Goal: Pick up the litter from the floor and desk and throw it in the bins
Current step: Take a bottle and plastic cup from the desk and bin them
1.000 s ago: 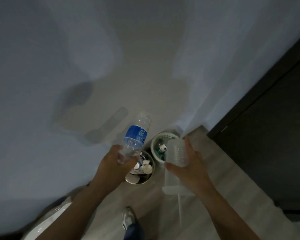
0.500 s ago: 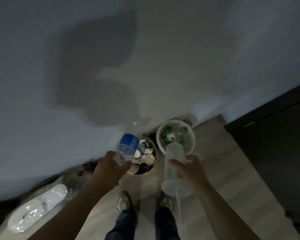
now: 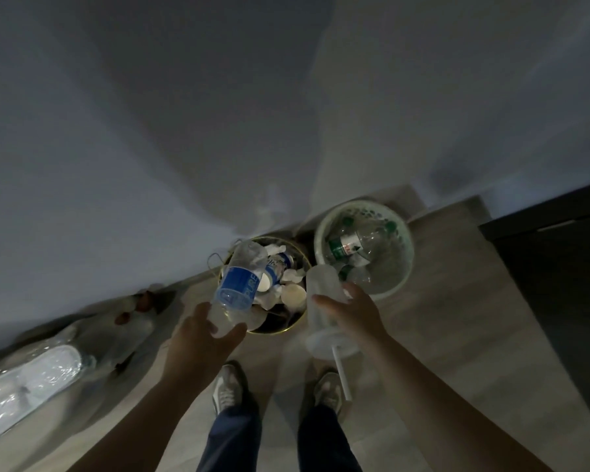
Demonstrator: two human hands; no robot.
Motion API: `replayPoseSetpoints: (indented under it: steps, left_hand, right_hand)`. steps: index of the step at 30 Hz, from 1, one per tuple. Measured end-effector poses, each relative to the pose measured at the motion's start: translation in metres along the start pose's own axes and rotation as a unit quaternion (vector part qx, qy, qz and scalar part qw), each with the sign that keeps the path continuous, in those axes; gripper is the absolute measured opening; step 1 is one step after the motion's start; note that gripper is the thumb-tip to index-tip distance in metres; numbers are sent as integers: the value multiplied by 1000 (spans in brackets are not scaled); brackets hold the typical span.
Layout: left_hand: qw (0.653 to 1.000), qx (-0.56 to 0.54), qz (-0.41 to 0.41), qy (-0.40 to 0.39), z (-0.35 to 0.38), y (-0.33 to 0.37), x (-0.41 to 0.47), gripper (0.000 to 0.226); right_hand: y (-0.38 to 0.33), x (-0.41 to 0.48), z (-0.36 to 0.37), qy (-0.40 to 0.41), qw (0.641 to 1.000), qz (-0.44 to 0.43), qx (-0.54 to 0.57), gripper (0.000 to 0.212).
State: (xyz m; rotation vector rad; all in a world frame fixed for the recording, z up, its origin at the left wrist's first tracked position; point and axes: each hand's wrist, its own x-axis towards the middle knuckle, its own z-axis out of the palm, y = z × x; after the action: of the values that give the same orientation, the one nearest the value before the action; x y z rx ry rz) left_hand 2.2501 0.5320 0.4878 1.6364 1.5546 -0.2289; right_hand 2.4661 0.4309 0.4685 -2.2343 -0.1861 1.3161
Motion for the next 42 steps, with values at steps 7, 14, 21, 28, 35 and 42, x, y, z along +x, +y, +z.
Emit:
replayPoseSetpoints:
  steps: [7, 14, 21, 28, 35, 42]
  left_hand:
    - [1000, 4, -7, 8, 36, -36, 54, 74]
    - [1000, 23, 4, 13, 54, -57, 94, 76]
    - [999, 44, 20, 19, 65, -68, 114, 79]
    - [998, 53, 16, 11, 72, -84, 125, 79]
    - [998, 52, 19, 21, 71, -91, 128, 77]
    - [998, 58, 29, 13, 66, -88, 128, 74]
  right_hand:
    - [17, 92, 69, -8, 1000, -11, 9, 72]
    - [25, 157, 104, 35, 999, 21, -10, 58]
    - [44, 190, 124, 40, 998, 46, -35, 66]
    - [51, 208, 140, 1, 987, 71, -142, 73]
    - [51, 186, 128, -14, 994, -82, 72, 81]
    - [77, 152, 122, -62, 953, -230, -188, 89]
